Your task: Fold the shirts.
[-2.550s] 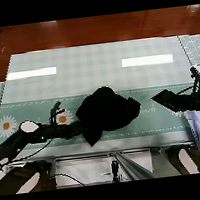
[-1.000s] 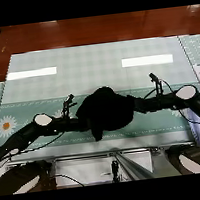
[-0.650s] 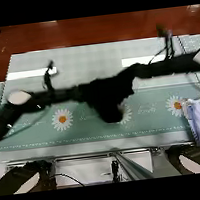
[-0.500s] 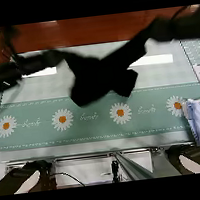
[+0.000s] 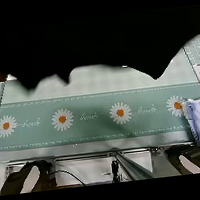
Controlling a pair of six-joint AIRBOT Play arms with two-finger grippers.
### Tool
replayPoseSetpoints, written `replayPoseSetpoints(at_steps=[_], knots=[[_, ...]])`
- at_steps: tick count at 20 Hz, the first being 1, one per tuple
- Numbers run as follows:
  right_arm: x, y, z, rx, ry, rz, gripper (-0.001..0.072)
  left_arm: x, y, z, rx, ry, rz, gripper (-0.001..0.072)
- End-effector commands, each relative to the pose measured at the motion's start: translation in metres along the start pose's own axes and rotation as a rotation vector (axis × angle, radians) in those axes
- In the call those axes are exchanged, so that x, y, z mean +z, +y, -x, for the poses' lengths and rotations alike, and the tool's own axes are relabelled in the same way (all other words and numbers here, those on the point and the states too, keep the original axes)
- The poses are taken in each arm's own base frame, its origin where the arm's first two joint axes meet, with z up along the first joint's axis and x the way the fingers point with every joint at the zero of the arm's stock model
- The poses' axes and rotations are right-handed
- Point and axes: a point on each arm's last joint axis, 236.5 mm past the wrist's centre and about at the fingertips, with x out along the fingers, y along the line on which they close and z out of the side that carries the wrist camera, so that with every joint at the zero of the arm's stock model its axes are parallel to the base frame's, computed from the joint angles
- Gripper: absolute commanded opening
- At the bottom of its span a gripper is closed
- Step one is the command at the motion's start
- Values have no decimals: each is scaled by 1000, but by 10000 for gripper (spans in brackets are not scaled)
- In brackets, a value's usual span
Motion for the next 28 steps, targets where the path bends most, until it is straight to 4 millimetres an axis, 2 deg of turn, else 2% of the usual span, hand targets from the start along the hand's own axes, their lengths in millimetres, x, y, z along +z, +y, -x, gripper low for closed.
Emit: replayPoseSetpoints(at_steps=[1,3,5,7,8,9,11,13,15,18,20,22,24,27,28], knots=[[-9,9,61,-39,-19,19,22,18,-15,58,239,-21,-205,27],[-28,11,71,-46,42,8,22,7,-23,78,299,23,-231,27],[-43,11,73,-49,104,-4,22,-1,-35,87,287,48,-237,27],[-54,4,61,-59,152,-18,22,-14,-40,87,246,71,-214,27],[-66,0,49,-61,199,-32,22,-28,-34,82,232,108,-184,27],[-82,-6,34,-63,258,-50,22,-47,-24,77,227,162,-144,27],[-117,-19,-6,-67,364,-96,22,-99,9,63,237,286,-19,28],[-154,-37,-59,-78,425,-151,22,-172,51,49,259,427,136,28],[-205,-58,-113,-100,519,-209,22,-254,83,40,266,568,317,28],[-274,-82,-187,-113,660,-289,22,-358,117,28,282,694,450,28],[-305,-91,-234,-104,694,-351,22,-411,131,21,309,759,516,28],[-333,-104,-279,-122,687,-427,22,-444,148,10,346,792,555,29],[-362,-114,-312,-146,685,-506,22,-468,168,-1,393,803,576,29],[-399,-114,-339,-142,713,-608,23,-504,177,-1,411,877,645,29],[-408,-114,-342,-143,730,-621,124,-514,177,0,413,898,660,31]])
